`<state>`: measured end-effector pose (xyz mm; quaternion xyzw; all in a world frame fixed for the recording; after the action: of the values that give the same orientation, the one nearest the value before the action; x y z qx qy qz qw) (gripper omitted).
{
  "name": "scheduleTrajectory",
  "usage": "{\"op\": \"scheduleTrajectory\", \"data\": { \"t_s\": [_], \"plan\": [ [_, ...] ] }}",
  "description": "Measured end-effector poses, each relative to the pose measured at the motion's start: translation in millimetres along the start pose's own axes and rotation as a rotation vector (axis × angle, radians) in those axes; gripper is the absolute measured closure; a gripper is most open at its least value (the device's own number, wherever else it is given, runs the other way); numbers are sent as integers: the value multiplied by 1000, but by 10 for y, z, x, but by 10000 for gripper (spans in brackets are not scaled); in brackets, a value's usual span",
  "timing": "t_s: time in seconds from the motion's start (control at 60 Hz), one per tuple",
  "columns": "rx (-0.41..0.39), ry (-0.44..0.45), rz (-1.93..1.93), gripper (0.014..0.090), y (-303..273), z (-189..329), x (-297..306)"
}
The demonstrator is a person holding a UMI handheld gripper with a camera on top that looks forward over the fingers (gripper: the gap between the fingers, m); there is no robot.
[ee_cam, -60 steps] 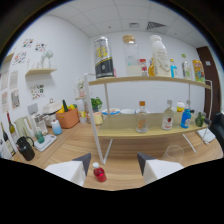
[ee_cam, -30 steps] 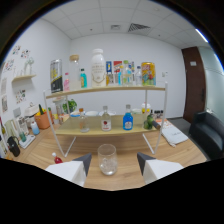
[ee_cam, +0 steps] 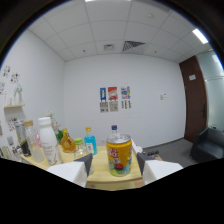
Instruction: Make me a cup of Vodka Sunrise.
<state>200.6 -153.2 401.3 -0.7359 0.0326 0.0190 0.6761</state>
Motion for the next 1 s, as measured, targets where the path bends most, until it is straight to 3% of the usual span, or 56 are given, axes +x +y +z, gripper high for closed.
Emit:
{"op": "scheduleTrajectory", "data": {
  "t_s": [0.15, 0.25, 0.283, 0.517, 0.783, 0.883, 1.0],
  "plan": [
    [-54, -3, -15, 279, 130, 420, 111],
    [-70, -14, -18, 476, 194, 547, 150],
    [-68, -27, -22, 509, 199, 553, 112],
    [-57, 10, -58, 533, 159, 482, 172],
    [31, -11, -38, 537, -123, -239, 82],
    [-6, -24, 1, 538, 212, -532, -27],
    [-116, -23, 37, 539, 993, -688, -191]
  ]
}}
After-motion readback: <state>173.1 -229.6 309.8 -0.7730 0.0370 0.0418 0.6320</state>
